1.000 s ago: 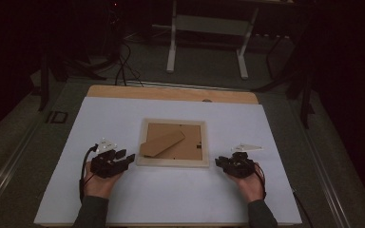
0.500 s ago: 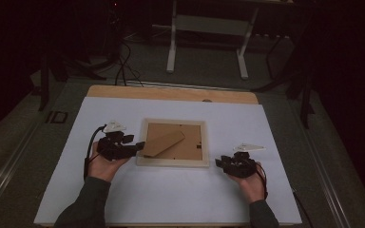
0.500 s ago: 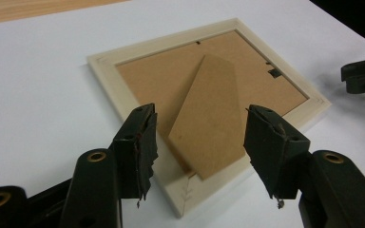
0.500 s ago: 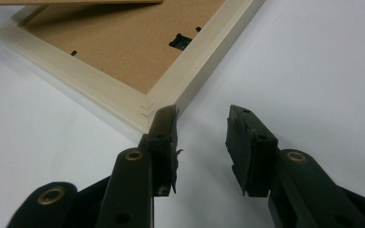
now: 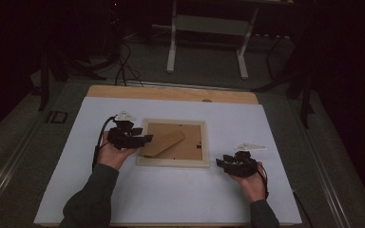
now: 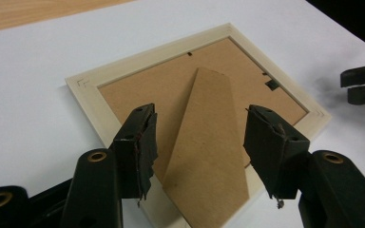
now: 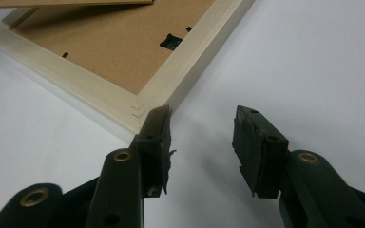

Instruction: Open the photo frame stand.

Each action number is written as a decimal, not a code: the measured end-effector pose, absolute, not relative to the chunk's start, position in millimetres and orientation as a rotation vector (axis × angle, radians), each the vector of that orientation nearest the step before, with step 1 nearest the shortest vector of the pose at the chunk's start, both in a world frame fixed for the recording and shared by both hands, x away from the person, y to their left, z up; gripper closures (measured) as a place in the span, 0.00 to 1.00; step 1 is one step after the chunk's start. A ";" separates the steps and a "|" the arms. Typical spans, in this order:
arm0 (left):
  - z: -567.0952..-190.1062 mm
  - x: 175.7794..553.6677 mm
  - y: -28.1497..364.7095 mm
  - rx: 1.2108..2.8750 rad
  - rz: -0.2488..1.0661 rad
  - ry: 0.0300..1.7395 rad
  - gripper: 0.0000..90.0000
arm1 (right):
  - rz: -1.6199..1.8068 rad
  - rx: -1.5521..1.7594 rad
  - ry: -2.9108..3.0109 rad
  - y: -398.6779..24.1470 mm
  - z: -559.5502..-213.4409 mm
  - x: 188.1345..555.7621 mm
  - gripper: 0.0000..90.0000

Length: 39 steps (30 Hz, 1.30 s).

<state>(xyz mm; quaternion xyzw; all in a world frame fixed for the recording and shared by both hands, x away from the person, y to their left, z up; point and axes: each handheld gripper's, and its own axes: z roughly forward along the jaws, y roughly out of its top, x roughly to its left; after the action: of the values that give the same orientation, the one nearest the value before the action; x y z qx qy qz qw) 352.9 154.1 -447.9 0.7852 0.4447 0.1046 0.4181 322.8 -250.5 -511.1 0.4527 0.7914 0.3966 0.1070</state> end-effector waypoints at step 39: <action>-480.3 394.1 115.6 2.160 0.037 1.062 0.41 | 1.162 1.357 2.328 -255.1 -512.1 325.0 0.59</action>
<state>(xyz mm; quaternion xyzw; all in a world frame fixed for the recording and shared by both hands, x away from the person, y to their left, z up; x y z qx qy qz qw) 394.1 115.6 -480.3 0.8374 0.4119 0.0143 0.3590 325.0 -255.1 -512.1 0.4599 0.7890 0.3939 0.1033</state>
